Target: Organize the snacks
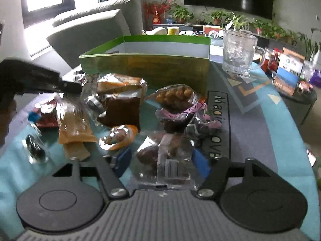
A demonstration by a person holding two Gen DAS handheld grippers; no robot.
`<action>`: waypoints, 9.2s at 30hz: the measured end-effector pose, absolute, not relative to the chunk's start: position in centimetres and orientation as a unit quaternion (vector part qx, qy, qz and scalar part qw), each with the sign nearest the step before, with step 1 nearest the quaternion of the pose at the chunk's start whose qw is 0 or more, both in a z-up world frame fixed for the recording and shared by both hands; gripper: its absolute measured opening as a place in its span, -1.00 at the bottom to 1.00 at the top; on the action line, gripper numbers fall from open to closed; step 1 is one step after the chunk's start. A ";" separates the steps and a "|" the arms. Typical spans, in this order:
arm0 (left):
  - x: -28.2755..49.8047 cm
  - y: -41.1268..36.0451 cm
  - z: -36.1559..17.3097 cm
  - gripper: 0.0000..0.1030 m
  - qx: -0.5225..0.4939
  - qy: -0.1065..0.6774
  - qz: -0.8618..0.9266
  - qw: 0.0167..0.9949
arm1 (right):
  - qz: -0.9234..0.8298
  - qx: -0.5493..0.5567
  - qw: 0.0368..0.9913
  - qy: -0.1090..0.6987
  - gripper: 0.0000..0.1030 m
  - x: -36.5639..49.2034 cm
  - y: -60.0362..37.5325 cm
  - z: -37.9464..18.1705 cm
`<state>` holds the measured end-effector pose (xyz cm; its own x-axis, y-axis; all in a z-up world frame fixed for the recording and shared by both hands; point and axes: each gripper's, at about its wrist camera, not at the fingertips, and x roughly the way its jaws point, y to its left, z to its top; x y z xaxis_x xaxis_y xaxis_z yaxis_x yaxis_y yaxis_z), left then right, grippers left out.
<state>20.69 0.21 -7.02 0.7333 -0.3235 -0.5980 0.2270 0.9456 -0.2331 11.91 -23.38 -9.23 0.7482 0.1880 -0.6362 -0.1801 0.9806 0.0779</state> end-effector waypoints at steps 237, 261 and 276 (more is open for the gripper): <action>23.1 1.0 -2.7 0.06 0.042 0.235 -0.107 0.965 | 0.065 0.032 0.980 0.185 0.20 19.2 -23.0 -1.7; 16.5 4.8 -4.7 0.07 0.004 0.271 -0.067 0.960 | 0.052 0.032 0.988 0.142 0.20 14.0 -24.3 0.9; 14.5 4.6 -6.5 0.07 0.007 0.323 -0.107 0.940 | 0.033 0.024 0.976 0.213 0.20 13.7 -23.9 -2.8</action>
